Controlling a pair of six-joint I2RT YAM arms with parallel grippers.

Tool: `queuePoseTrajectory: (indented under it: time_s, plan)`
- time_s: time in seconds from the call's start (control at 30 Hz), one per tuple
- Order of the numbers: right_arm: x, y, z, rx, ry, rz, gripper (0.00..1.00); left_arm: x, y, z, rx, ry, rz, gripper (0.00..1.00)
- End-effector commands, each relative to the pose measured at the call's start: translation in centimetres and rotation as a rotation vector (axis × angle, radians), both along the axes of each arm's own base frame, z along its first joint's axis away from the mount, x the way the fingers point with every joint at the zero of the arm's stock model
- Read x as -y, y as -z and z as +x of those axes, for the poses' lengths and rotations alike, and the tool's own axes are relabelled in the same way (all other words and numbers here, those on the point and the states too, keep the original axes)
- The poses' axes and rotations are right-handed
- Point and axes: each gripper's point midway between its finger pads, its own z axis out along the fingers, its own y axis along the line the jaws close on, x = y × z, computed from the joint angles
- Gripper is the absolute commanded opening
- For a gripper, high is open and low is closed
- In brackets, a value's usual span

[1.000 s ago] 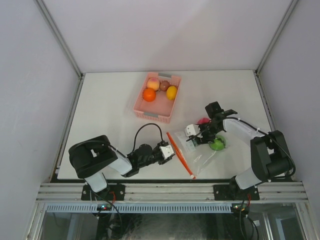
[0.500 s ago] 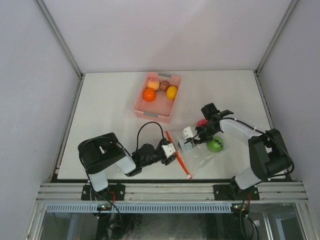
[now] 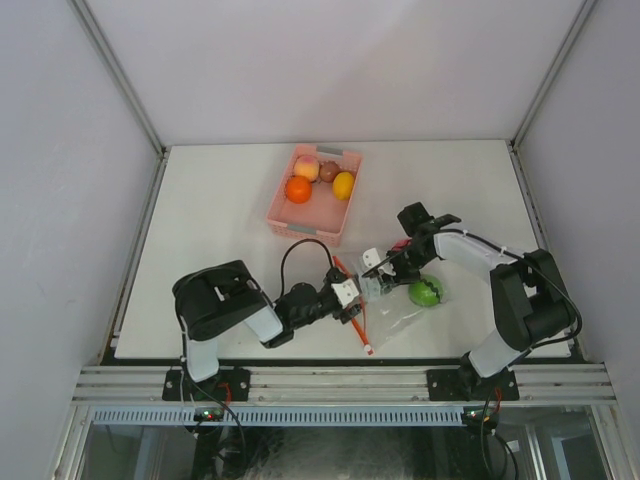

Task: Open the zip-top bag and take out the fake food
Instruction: Pick up the fake fruit from the zipper food storage bag.

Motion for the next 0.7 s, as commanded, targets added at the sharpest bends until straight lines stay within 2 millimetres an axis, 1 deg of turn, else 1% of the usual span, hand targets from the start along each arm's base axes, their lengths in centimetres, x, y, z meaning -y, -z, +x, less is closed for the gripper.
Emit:
queuePoseTrajectory:
  time_s: [0.0,0.17,0.3,0.37,0.5,0.67]
  plan:
    - [-1.3,-1.0,0.1,-0.015,0.0,0.054,0.2,1.8,-2.1,0.4,0.07,0.038,-0.061,0.76]
    - [-1.9,-1.6,0.6,-0.031,0.04,0.089,0.23,2.5,-1.8,-0.1,0.086,0.093,-0.053,0.76]
    - [-2.6,-2.8,1.2,-0.063,0.105,0.149,0.33,2.4,-1.5,-0.4,0.088,0.104,-0.044,0.76]
    - [-2.9,-3.1,1.7,-0.068,0.137,0.168,0.34,2.4,-1.3,-0.4,0.09,0.107,-0.04,0.76]
    - [-3.6,-2.8,2.3,-0.085,0.198,0.164,0.33,2.5,-1.2,-0.3,0.09,0.11,-0.037,0.77]
    - [-3.7,-2.1,2.9,-0.094,0.251,0.131,0.26,2.4,-1.1,-0.1,0.096,0.097,-0.031,0.78]
